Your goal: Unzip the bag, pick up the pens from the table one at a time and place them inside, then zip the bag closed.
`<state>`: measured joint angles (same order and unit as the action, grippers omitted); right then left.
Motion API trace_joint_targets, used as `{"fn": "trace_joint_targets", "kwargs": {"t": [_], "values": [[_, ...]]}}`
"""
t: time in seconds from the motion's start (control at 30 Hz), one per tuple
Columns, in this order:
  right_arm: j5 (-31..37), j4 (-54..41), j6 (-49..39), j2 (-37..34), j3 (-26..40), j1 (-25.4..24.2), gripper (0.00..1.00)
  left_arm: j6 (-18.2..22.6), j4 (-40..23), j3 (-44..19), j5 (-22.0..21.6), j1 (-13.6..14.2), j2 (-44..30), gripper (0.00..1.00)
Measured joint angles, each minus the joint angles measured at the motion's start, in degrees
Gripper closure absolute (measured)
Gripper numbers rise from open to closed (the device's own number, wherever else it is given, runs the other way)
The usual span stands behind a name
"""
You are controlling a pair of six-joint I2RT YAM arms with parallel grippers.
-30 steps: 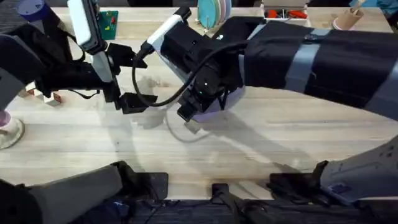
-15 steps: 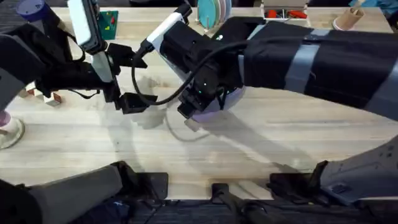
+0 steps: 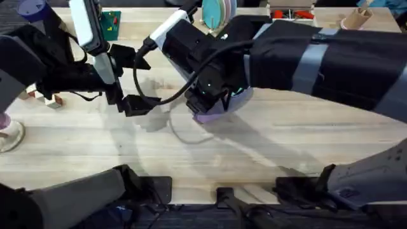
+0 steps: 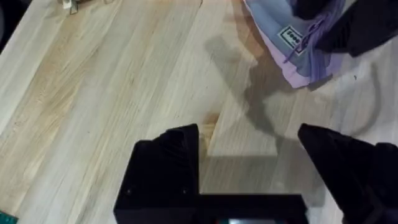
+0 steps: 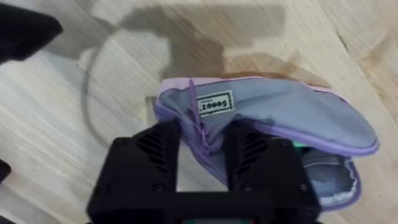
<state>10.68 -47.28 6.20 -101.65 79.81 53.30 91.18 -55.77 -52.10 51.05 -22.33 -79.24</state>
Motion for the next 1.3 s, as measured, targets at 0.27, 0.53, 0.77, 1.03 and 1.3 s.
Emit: {"fn": "trace_joint_targets", "kwargs": {"t": [0.27,0.53,0.77,1.03,1.3], "values": [[0.5,-2.6,0.0,-0.3,2.3,-0.1,0.959,0.0,0.0,0.0,0.0,0.0,0.0,0.007],[5.2,-2.7,0.0,-0.6,4.6,-0.1,0.971,0.0,0.0,0.0,0.0,0.0,0.0,0.007],[9.1,-2.7,0.2,1.3,4.8,-0.1,0.97,0.0,0.0,0.0,0.0,0.0,0.0,0.007],[12.2,-2.9,0.3,3.5,4.8,-0.3,0.97,0.0,0.0,0.0,0.0,0.0,0.0,0.007],[13.5,-3.4,0.3,5.1,5.8,-1.4,0.97,0.0,0.0,0.0,0.0,0.0,0.0,0.007]]}}
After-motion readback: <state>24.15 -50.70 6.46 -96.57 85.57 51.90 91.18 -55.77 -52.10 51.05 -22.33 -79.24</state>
